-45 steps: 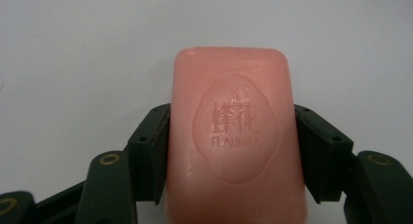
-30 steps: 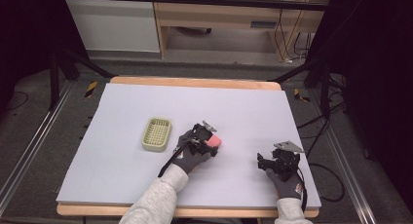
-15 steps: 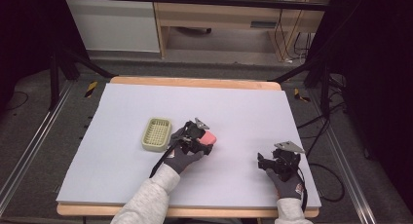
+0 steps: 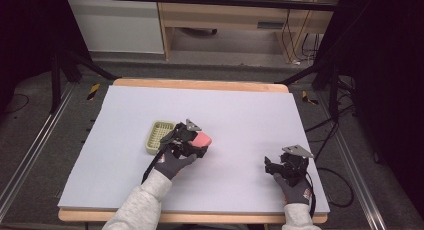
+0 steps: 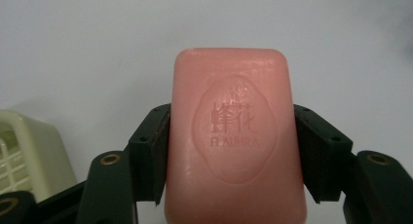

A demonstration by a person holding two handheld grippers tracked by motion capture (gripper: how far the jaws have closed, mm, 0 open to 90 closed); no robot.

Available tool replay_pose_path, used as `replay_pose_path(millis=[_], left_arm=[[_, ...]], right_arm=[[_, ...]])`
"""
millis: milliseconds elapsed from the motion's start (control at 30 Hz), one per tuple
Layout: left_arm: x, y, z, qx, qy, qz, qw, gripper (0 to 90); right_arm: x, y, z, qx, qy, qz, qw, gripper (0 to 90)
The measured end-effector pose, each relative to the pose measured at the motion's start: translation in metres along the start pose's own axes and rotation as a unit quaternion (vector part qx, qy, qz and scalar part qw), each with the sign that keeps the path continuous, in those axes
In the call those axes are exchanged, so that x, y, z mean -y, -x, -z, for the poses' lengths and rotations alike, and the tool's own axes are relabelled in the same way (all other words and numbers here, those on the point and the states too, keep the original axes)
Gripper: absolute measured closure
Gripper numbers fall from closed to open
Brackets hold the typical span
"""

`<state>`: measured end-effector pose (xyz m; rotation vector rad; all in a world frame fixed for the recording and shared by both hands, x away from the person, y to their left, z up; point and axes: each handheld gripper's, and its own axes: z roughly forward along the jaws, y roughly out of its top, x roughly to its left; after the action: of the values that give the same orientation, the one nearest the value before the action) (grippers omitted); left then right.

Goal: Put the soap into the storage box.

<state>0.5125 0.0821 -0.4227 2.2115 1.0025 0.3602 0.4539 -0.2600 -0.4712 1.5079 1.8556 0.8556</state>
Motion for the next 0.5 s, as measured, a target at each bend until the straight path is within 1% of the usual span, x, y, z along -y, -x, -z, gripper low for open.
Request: replay_pose_path(millis=[367,400,500], left_arm=[[0.014,-0.017,0.022,-0.009,0.013,0.008,0.9998,37.2],[0.014,-0.017,0.022,-0.009,0.013,0.008,0.9998,37.2],[0.018,-0.024,0.030,-0.015,0.016,0.013,0.9997,37.2]], right_arm=[[0.000,0.000,0.000,0.000,-0.001,-0.003,1.0000,8.2],[0.000,0.000,0.000,0.001,-0.001,-0.004,1.0000,8.2],[0.000,0.000,0.000,0.001,-0.001,-0.003,1.0000,8.2]])
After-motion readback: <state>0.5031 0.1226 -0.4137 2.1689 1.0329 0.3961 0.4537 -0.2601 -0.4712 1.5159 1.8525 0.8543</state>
